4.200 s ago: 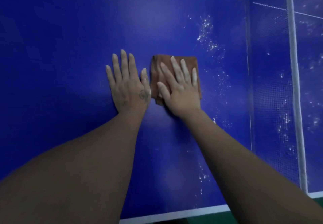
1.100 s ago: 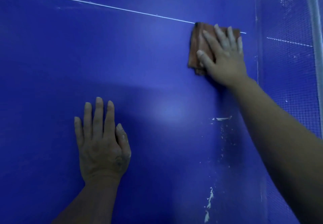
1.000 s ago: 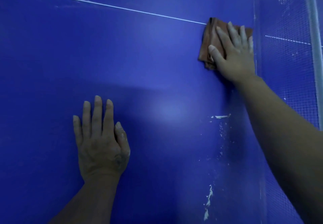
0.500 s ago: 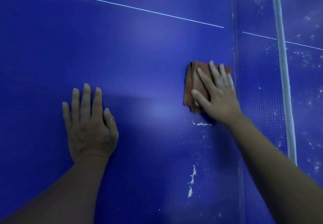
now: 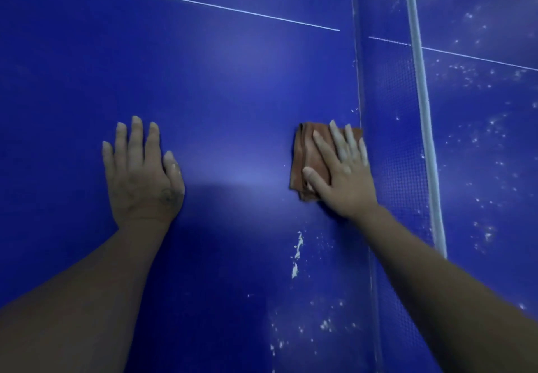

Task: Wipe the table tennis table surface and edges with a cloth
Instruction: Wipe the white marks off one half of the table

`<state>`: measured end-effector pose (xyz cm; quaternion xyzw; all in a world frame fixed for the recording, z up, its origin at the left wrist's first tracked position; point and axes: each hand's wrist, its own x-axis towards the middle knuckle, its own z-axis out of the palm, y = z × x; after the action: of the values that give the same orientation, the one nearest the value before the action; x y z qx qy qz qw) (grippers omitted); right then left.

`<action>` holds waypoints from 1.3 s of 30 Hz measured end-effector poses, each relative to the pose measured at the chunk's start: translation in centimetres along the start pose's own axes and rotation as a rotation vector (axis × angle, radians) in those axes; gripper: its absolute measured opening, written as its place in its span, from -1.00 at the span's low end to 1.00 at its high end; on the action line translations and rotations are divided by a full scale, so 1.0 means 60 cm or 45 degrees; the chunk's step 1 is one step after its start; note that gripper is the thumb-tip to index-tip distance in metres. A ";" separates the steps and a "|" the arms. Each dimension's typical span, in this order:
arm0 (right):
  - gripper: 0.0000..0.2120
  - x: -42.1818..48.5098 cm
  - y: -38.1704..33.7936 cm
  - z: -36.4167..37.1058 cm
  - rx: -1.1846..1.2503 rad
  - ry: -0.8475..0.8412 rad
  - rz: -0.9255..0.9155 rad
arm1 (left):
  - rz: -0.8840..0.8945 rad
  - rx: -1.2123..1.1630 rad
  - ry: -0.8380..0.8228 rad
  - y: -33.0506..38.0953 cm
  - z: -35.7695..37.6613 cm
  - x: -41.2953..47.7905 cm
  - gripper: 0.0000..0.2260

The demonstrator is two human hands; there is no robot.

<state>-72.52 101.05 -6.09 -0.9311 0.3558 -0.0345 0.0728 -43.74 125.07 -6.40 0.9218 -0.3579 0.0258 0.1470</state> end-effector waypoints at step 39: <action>-0.28 -0.115 -0.057 0.013 0.134 0.033 0.012 | -0.095 0.072 -0.198 0.024 -0.027 -0.236 -0.40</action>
<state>-75.31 108.28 -6.42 -0.9237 0.3589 -0.0649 0.1171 -55.14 133.75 -6.62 0.9375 -0.3326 -0.0414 0.0935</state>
